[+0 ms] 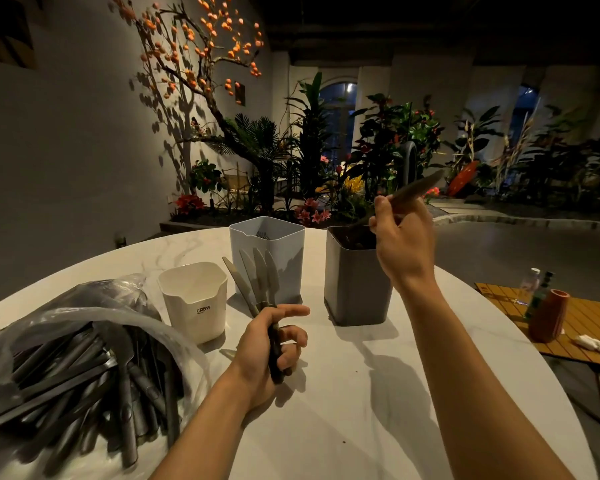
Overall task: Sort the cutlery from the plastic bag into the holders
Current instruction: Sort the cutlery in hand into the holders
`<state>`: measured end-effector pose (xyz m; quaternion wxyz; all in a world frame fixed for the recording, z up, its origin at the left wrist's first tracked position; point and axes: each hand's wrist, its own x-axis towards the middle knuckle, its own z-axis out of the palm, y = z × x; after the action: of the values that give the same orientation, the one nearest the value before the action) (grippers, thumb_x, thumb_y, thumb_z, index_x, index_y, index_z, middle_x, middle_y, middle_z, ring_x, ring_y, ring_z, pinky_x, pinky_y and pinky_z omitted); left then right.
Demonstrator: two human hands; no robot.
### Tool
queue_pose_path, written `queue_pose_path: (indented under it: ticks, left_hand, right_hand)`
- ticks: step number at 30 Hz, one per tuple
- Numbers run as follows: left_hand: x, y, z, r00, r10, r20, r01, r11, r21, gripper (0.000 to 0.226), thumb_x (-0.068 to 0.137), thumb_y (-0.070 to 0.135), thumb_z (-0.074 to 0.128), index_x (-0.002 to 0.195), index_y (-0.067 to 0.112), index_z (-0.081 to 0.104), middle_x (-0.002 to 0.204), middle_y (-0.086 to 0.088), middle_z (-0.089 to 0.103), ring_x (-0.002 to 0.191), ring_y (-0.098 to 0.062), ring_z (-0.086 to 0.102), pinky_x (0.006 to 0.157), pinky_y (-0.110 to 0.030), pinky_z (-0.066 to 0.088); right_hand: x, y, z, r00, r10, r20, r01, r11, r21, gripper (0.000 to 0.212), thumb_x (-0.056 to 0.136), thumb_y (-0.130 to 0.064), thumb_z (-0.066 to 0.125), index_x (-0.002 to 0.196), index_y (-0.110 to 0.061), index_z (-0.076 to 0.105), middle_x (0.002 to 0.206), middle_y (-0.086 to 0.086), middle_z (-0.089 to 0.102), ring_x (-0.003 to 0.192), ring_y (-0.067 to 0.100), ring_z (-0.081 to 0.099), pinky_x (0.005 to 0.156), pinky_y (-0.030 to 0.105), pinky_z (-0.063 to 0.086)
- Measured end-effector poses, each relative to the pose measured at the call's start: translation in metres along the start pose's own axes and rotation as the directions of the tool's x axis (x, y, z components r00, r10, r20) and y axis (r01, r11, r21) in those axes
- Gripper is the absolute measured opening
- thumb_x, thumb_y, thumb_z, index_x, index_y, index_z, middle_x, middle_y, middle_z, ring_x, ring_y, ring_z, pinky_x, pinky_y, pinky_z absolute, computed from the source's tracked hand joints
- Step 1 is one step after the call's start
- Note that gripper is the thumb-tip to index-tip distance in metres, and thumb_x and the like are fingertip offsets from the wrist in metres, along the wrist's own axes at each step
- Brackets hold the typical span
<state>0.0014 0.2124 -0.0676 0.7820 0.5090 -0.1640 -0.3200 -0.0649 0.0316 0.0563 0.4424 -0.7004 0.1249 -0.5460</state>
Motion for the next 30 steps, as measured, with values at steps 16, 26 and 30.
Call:
queue_pose_path:
  ticks: [16,26,30]
  left_hand:
    - [-0.001,0.001,0.001,1.0,-0.005,0.007,0.005,1.0,-0.013,0.043,0.107,0.027,0.034,0.117,0.002,0.068,0.065,-0.014,0.059,0.039,-0.012,0.036,0.043,-0.022,0.033]
    - [0.0,-0.001,-0.001,1.0,-0.011,-0.001,0.011,1.0,-0.007,0.047,0.107,0.028,0.033,0.116,0.003,0.071,0.06,-0.011,0.055,0.04,-0.012,0.033,0.044,-0.022,0.031]
    - [0.0,0.0,-0.002,1.0,-0.011,0.017,0.012,1.0,-0.022,0.044,0.105,0.026,0.035,0.117,0.001,0.07,0.061,-0.012,0.054,0.038,-0.012,0.033,0.042,-0.022,0.032]
  right_hand:
    - [-0.006,0.036,0.004,0.986,0.035,0.161,0.059,0.839,-0.541,0.035,0.101,-0.031,0.055,0.127,-0.009,0.049,0.114,0.011,0.063,0.104,0.031,0.061,0.088,0.048,0.055]
    - [-0.012,0.017,0.004,0.949,-0.315,-0.034,0.277,0.877,-0.394,0.074,0.094,0.003,0.059,0.155,-0.02,0.023,0.089,0.003,0.061,0.07,0.023,0.062,0.062,0.039,0.056]
    - [-0.011,0.03,0.002,0.981,-0.099,0.165,0.184,0.733,-0.655,0.036,0.103,-0.011,0.047,0.139,-0.014,0.053,0.141,0.012,0.054,0.11,0.037,0.062,0.089,0.05,0.051]
